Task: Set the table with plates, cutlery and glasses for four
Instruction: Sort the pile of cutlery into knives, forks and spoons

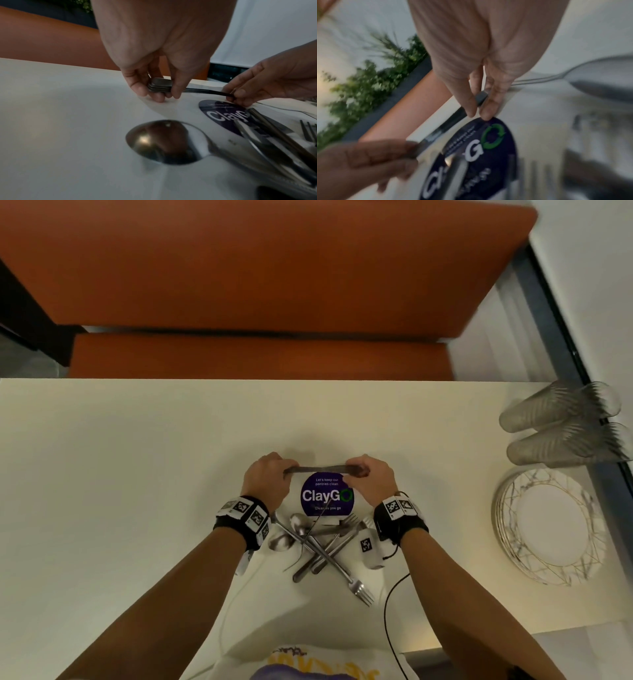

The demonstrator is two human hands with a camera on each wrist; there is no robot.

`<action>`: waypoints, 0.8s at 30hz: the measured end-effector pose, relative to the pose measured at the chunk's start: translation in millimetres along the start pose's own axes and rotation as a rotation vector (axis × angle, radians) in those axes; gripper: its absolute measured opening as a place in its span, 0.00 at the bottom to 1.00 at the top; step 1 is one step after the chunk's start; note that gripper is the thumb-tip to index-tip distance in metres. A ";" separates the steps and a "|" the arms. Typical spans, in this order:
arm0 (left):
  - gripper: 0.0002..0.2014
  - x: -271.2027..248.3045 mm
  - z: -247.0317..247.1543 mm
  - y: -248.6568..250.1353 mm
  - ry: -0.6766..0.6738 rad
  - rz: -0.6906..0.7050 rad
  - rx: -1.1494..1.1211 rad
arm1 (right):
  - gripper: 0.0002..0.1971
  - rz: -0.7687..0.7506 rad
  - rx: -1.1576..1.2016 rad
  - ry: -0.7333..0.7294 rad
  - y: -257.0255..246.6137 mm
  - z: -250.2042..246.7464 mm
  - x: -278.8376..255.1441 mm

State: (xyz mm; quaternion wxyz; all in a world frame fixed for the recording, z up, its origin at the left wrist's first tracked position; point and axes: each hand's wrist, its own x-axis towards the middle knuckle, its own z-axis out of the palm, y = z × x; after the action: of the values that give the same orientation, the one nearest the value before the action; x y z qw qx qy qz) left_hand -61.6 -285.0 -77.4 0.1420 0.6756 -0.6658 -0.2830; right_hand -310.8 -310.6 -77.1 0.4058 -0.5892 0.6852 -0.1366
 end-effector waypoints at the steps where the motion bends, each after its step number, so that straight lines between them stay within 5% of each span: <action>1: 0.12 0.4 2.7 3.5 0.007 0.026 0.038 | 0.12 -0.064 -0.064 0.046 2.6 -2.2 -1.0; 14: 0.10 -0.6 24.5 16.7 0.089 0.075 0.082 | 0.11 -0.347 -0.322 0.111 29.0 -13.4 -1.1; 24: 0.05 7.0 27.0 13.8 0.019 -0.026 -0.071 | 0.07 -0.283 -0.293 0.107 30.4 -17.8 0.1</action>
State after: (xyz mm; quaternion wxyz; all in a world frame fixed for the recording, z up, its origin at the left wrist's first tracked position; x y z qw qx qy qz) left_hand -88.7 -287.9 -92.4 0.1687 0.6815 -0.6450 -0.3018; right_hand -344.8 -307.7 -86.1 0.2556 -0.7239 0.6290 -0.1224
